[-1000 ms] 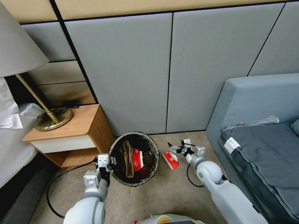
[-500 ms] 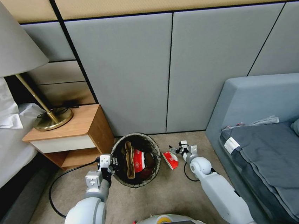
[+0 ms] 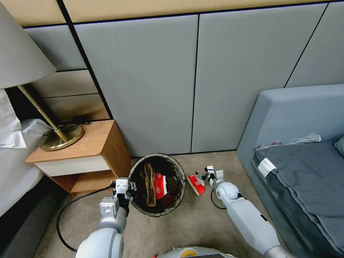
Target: Pick up the trash bin, then pick up the garbage from the floor and place it into the trash bin.
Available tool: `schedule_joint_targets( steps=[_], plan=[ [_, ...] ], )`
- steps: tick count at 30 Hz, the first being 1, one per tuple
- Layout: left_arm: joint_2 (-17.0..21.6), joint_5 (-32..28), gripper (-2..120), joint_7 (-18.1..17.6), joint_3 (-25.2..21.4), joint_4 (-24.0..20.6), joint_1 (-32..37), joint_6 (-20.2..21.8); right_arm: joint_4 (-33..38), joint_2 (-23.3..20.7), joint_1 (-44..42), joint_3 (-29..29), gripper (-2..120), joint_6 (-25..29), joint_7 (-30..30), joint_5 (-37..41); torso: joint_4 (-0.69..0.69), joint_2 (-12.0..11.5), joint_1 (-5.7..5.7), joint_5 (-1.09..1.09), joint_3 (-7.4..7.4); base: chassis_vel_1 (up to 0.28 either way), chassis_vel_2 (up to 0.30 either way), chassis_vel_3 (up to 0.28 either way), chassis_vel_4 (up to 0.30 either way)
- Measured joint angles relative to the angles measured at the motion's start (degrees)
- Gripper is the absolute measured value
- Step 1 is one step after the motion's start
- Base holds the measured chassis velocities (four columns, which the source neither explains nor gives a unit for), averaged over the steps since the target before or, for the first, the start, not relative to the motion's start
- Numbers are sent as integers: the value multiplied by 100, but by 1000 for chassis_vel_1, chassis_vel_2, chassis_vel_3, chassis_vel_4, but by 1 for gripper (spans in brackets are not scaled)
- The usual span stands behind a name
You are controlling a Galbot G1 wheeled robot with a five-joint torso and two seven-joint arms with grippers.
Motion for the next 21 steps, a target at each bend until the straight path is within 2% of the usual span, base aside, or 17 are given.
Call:
schedule_joint_targets(
  steps=[13, 21],
  plan=[
    [-13, 6, 1, 11, -18, 6, 1, 2, -161, 120, -31, -47, 100, 35, -37, -194, 0, 0, 0, 0, -1, 0, 0, 0, 0],
    [-8, 8, 1, 18, -22, 23, -4, -2, -612, 211, 45, -23, 100, 164, -68, -515, 0, 0, 0, 0, -1, 0, 0, 0, 0]
  ],
)
